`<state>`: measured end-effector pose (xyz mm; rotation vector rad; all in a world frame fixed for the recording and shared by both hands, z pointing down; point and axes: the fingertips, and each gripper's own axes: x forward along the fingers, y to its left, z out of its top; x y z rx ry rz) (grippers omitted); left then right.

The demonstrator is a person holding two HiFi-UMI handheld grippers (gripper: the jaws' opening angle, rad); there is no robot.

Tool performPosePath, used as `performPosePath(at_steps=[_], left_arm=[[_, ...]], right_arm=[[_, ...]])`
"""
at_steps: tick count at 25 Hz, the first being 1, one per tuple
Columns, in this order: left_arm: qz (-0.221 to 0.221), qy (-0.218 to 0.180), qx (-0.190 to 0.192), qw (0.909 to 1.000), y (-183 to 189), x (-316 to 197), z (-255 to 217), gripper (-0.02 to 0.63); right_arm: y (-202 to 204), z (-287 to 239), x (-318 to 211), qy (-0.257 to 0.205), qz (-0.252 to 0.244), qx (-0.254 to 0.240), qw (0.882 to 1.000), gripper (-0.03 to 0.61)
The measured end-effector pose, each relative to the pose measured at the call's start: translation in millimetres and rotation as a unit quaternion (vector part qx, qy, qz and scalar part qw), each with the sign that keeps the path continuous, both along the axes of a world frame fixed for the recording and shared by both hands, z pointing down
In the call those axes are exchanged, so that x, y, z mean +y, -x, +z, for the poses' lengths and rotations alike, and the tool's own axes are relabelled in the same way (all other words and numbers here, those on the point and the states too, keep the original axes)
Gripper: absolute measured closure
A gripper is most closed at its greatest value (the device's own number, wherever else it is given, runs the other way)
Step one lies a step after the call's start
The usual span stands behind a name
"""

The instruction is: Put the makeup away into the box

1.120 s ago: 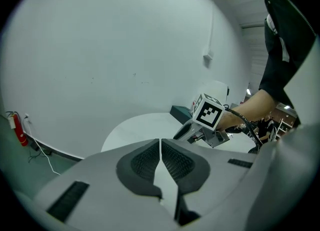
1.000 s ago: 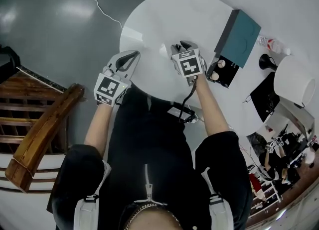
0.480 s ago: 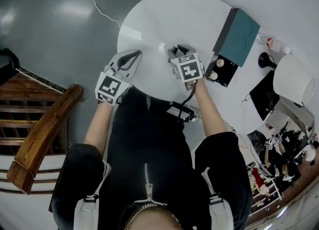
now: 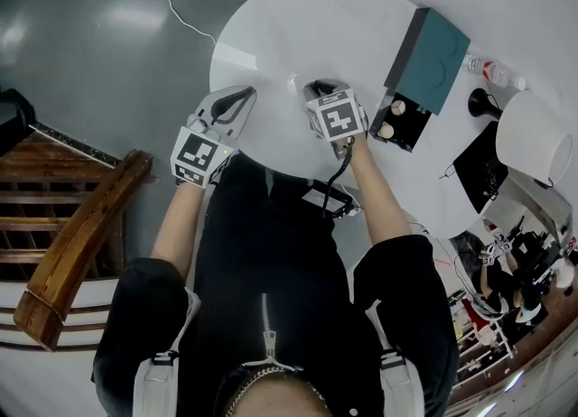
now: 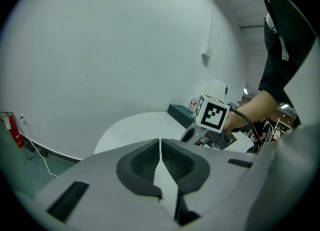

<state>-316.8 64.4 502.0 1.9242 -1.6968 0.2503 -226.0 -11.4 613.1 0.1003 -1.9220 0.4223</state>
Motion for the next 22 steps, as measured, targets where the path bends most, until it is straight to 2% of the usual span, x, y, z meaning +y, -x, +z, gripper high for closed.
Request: performPosePath(at_steps=[7, 15, 22], left_arm=[[0.007, 0.000, -0.004, 1.0000, -5.3, -1.6, -0.9, 0.600], [0.032, -0.005, -0.009, 0.9995, -23.0, -8.2, -7.6, 0.600], [0.051, -0.011, -0.015, 0.9985, -44.7, -19.4, -14.3, 0.600]], right_arm=[[-0.1, -1.8, -6.3, 0.005, -0.002, -0.002, 1.000, 0.485], [-14.6, -30.0, -21.8, -0.004, 0.019, -0.052, 0.998, 0.485], [-40.5, -56.0, -42.5, 0.003, 0.065, -0.099, 0.993, 0.485]])
